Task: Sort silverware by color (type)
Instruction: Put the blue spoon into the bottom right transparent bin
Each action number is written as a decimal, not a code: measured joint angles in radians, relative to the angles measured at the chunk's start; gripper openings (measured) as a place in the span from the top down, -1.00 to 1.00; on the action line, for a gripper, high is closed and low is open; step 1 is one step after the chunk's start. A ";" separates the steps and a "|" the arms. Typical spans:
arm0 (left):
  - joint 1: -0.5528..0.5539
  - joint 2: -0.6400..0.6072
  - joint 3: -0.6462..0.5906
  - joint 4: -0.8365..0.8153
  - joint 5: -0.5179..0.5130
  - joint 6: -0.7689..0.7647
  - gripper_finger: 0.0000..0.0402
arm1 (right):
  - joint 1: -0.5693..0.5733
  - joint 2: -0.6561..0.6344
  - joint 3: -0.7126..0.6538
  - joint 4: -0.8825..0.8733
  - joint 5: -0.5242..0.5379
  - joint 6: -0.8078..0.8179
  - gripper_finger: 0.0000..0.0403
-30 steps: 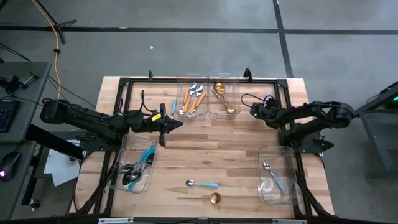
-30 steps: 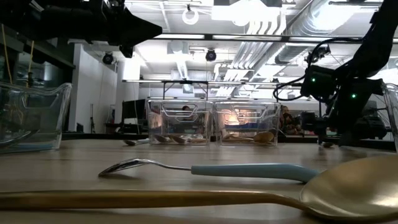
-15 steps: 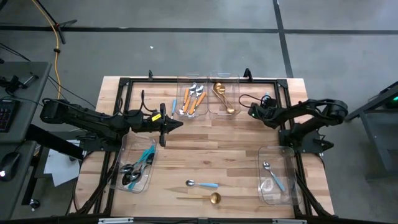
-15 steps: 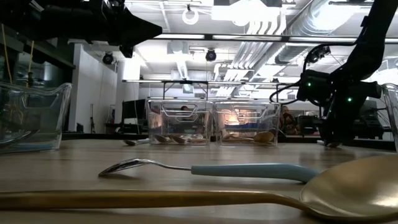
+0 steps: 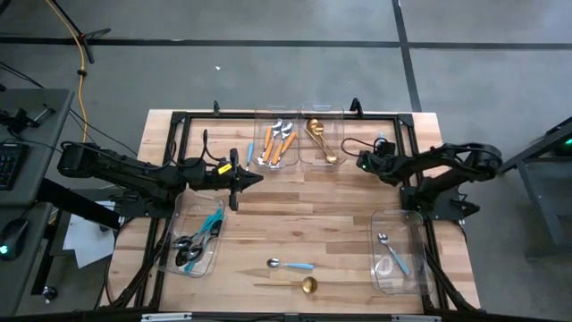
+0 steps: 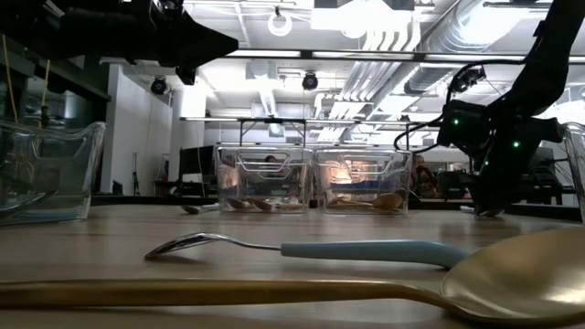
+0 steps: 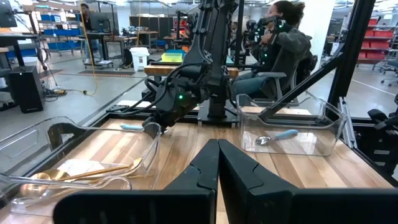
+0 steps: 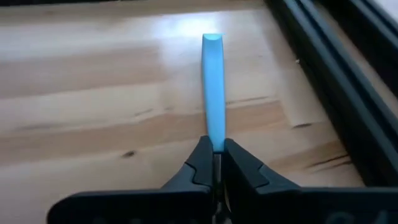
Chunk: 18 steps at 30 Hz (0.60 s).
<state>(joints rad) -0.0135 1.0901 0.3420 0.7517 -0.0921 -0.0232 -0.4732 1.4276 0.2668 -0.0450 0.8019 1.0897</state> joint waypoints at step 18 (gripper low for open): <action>0.000 0.000 0.000 -0.031 0.000 -0.008 1.00 | 0.167 -0.434 -0.002 -0.079 0.078 -0.213 0.99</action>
<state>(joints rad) -0.0139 1.0901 0.3420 0.7208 -0.0921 -0.0312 -0.3057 0.9937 0.2653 -0.1244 0.8799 0.8765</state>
